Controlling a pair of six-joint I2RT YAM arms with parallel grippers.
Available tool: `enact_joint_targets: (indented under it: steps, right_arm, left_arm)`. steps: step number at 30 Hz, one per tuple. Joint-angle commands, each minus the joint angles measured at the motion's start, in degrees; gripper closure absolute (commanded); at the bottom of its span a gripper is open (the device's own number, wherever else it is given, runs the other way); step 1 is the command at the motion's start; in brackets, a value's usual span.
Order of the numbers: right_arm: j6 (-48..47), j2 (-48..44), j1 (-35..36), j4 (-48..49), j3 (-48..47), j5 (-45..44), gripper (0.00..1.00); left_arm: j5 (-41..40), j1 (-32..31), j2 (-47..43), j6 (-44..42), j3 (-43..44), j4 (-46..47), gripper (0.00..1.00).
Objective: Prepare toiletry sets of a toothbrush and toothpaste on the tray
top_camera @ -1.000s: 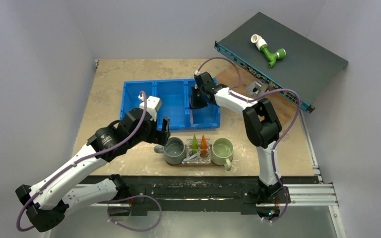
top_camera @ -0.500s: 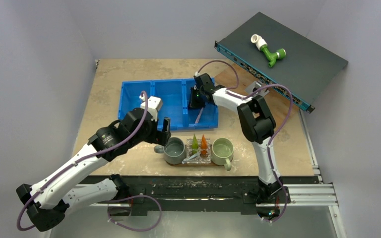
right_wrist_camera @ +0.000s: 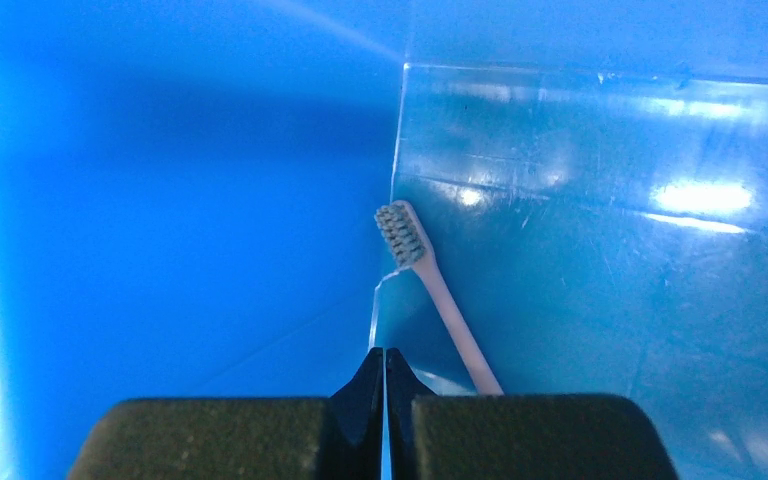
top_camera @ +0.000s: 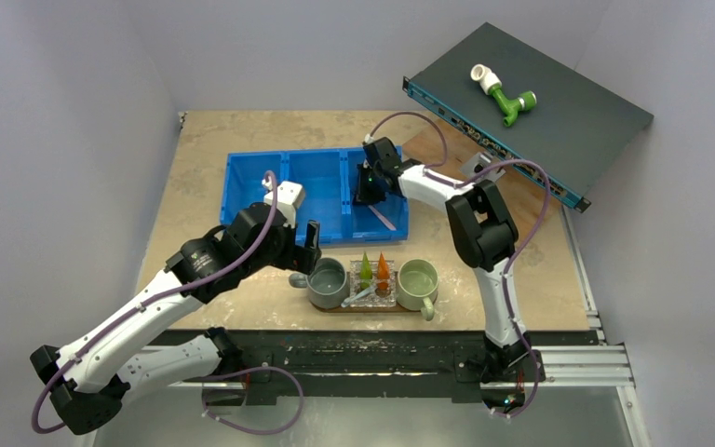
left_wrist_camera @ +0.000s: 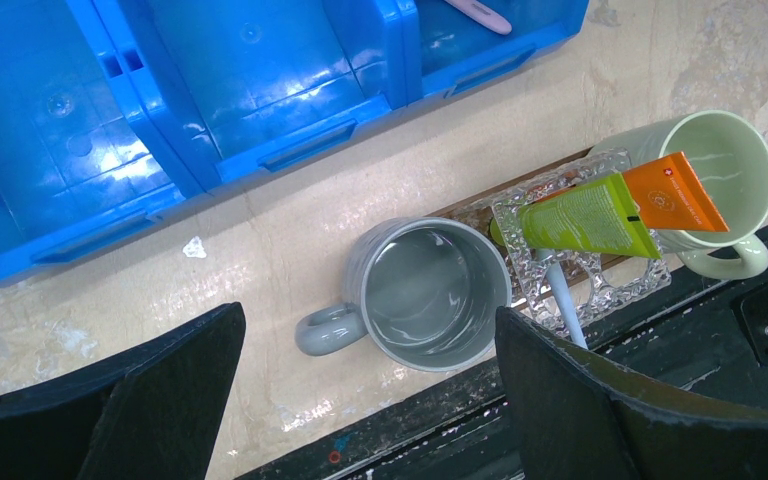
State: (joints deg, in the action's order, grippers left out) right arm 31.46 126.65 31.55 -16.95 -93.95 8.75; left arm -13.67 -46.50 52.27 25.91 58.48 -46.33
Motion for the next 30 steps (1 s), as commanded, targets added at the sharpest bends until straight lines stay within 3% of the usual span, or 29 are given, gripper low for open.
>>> enact_joint_targets:
  steps: [1, 7, 14, 30]
  right_arm:
    - [-2.45, -6.99, 0.24, -1.86, -1.04, -3.47, 0.97]
    - [-5.13, -11.62, 0.25, -5.13, -1.43, -5.83, 0.79]
    - [-12.90, -10.38, 0.25, -13.33, -4.83, -8.58, 0.58]
    - [-20.36, -6.77, 0.34, -13.91, -2.80, -9.55, 0.51]
  left_arm:
    - [0.14, 0.37, -0.57, -0.55, 1.20, 1.95, 0.05]
    - [0.34, 0.44, -0.77, -0.77, 1.20, 2.18, 0.05]
    - [0.92, 0.37, -0.92, -1.04, 1.59, 2.33, 0.05]
    - [1.10, 0.36, -1.83, -1.03, 1.62, 1.85, 0.05]
